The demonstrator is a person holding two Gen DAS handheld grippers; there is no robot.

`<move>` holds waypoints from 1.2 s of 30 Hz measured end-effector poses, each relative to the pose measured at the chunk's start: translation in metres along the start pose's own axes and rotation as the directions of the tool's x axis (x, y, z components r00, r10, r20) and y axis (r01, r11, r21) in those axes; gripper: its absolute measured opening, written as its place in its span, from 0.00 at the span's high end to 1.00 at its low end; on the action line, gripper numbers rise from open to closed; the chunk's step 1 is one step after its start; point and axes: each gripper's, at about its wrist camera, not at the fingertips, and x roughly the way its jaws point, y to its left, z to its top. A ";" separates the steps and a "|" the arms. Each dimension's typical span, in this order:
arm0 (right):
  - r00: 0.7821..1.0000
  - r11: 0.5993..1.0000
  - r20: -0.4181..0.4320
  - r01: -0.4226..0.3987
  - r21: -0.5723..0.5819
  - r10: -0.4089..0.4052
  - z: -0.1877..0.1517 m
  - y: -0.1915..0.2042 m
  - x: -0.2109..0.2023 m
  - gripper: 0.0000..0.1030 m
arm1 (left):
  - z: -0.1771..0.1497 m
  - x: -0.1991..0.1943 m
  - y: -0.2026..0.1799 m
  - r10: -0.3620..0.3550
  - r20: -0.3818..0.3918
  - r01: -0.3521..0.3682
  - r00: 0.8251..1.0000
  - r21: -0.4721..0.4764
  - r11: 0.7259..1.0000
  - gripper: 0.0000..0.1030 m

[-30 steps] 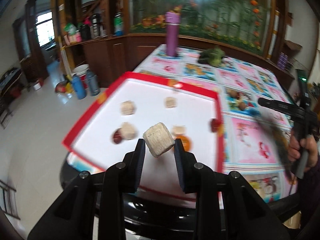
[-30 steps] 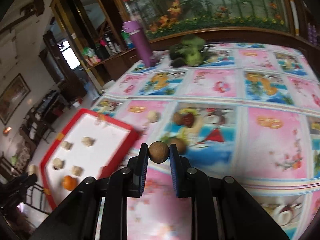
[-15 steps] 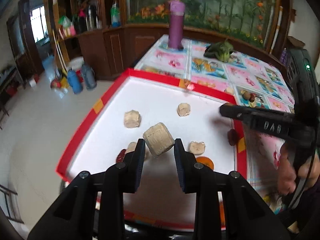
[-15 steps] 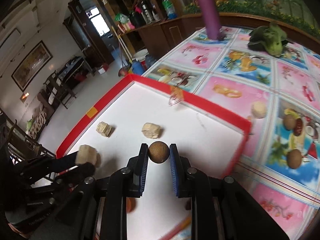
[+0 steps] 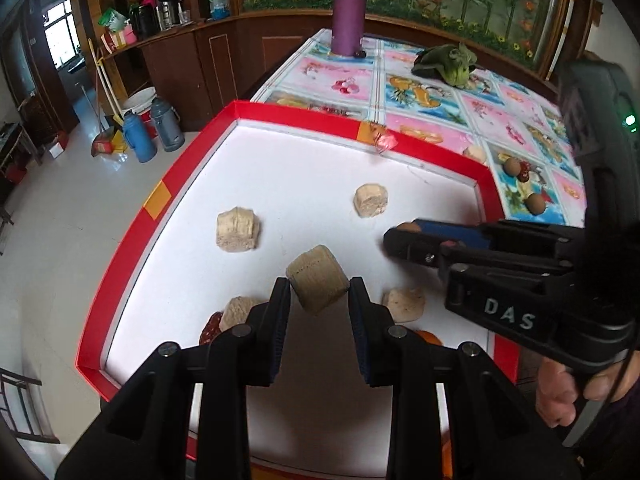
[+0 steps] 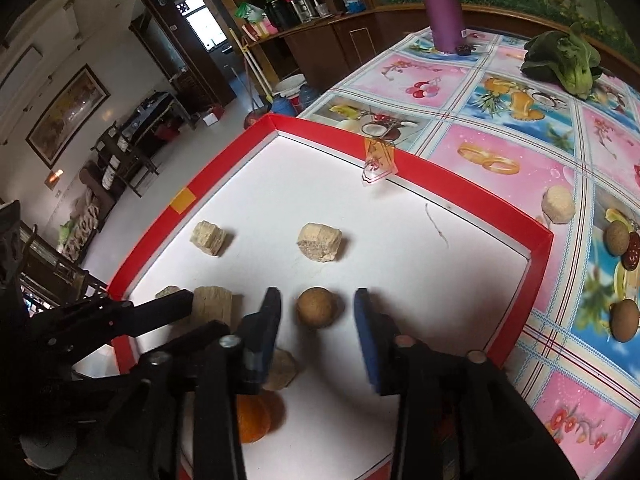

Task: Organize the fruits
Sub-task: 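Carry the bread cube and brown ball over the tray and open both grippers, then move both grippers back from the tray to the food pile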

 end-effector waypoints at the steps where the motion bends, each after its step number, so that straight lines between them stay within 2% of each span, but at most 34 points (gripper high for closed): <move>1: 1.000 1.000 0.015 -0.002 -0.006 0.002 0.000 0.000 -0.003 0.59 | 0.000 0.001 0.001 -0.002 -0.006 0.002 1.000 -0.003 1.000 0.66; 6: 0.995 1.000 0.104 -0.012 -0.004 0.013 -0.002 -0.007 -0.032 0.59 | -0.005 -0.015 0.002 0.037 0.038 -0.037 0.999 -0.015 0.999 0.47; 9: 0.989 1.000 0.147 -0.004 -0.015 0.006 -0.015 -0.009 -0.056 0.58 | -0.014 -0.034 0.004 0.043 0.082 -0.040 0.996 -0.036 0.999 0.45; 11: 0.984 0.998 0.175 0.032 -0.050 -0.023 -0.029 -0.004 -0.070 0.52 | -0.024 -0.047 0.003 0.052 0.106 -0.048 0.993 -0.041 0.998 0.40; 15: 0.976 0.992 0.213 0.078 -0.097 -0.055 -0.059 0.007 -0.096 0.49 | -0.051 -0.073 -0.002 0.070 0.148 -0.068 0.987 -0.021 0.997 0.38; 19: 0.971 0.992 0.234 0.077 -0.102 -0.051 -0.081 0.020 -0.122 0.49 | -0.075 -0.094 -0.014 0.081 0.176 -0.084 0.981 0.012 0.996 0.38; 23: 0.962 0.984 0.260 0.116 -0.135 -0.078 -0.105 0.040 -0.144 0.49 | -0.090 -0.118 -0.031 0.086 0.234 -0.094 0.969 0.025 0.995 0.38; 27: 0.952 0.979 0.296 0.129 -0.159 -0.077 -0.126 0.060 -0.167 0.49 | -0.105 -0.141 -0.051 0.121 0.300 -0.141 0.946 0.044 0.989 0.38; 36: 0.932 0.970 0.353 0.158 -0.187 -0.084 -0.163 0.081 -0.202 0.44 | -0.135 -0.166 -0.064 0.125 0.332 -0.149 0.935 0.048 0.988 0.38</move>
